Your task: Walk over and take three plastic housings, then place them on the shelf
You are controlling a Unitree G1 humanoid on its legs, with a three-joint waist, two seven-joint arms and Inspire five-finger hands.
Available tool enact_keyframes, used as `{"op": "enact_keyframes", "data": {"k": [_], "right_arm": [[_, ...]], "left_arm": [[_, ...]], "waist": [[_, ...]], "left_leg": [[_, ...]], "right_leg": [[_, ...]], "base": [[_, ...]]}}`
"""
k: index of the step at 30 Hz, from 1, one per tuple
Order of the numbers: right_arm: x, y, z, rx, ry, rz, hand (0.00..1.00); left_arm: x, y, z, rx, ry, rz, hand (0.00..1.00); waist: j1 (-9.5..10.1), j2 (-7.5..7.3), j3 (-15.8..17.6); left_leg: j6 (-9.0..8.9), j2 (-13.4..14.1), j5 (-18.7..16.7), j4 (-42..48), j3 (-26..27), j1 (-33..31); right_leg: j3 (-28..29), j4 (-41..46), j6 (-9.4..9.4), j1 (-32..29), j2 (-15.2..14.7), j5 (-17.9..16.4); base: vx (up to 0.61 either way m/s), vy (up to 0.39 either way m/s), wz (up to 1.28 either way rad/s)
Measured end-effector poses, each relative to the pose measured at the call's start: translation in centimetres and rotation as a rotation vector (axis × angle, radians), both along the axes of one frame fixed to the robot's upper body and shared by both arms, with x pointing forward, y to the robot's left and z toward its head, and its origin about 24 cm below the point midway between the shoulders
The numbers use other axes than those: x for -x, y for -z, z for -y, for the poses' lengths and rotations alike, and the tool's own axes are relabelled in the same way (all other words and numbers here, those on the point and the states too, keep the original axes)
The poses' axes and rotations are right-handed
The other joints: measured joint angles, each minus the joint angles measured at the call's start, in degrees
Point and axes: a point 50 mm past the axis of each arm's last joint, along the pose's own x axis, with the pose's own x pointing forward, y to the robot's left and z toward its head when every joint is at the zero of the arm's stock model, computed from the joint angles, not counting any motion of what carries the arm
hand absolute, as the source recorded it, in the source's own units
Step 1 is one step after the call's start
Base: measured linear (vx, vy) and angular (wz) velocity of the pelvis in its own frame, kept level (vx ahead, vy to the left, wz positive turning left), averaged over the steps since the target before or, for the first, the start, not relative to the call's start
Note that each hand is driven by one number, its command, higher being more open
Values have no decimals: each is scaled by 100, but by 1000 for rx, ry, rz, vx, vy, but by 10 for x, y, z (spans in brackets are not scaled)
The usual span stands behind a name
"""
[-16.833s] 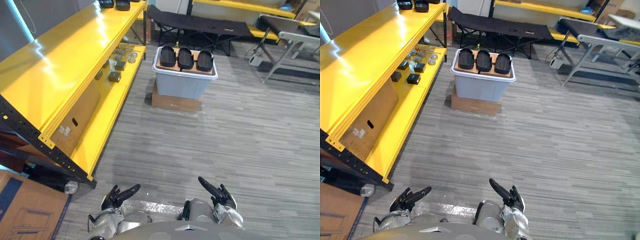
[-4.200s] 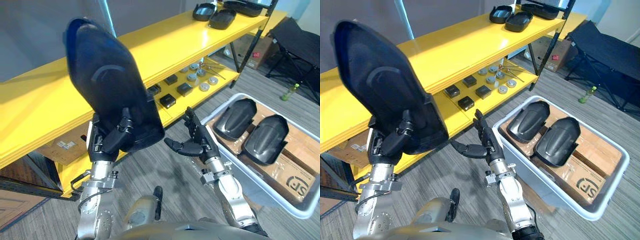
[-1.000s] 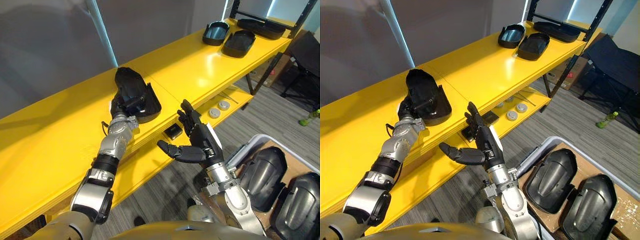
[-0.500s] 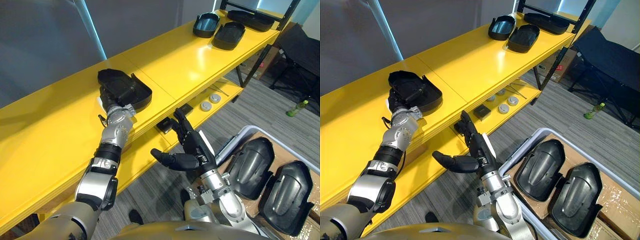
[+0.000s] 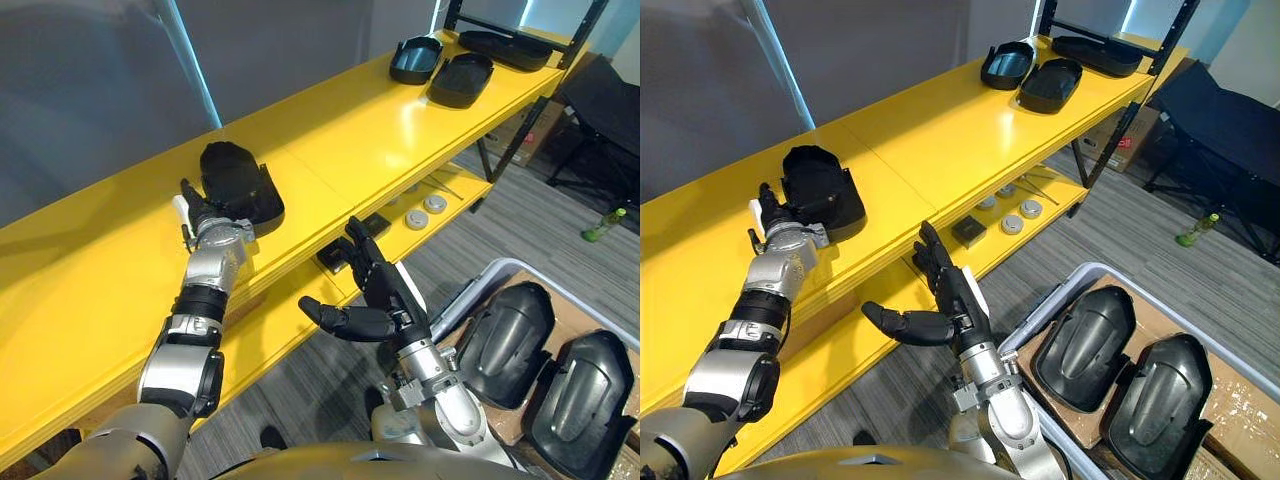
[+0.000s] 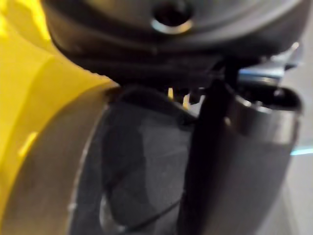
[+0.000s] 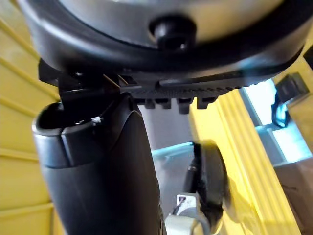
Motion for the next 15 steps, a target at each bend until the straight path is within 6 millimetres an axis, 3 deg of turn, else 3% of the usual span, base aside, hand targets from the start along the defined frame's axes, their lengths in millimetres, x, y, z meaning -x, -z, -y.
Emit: {"op": "enact_keyframes", "data": {"k": [8, 15], "right_arm": [[1, 13, -5, -23, -8, -69, 100], [1, 14, -6, -18, -20, -72, 100]], "left_arm": [[1, 0, -9, -24, -6, -34, 100], [2, 3, -3, 200, 22, 109, 100]], "waist": [[69, 65, -49], [87, 121, -179]], "left_leg": [[-3, -8, 2, 1, -49, -5], [-4, -15, 3, 1, -152, -5]], "right_leg": [[-63, -87, -121, 56, -8, 81], [-149, -150, -123, 141, -19, 79]], "base": [[5, 1, 2], [-1, 6, 6]]}}
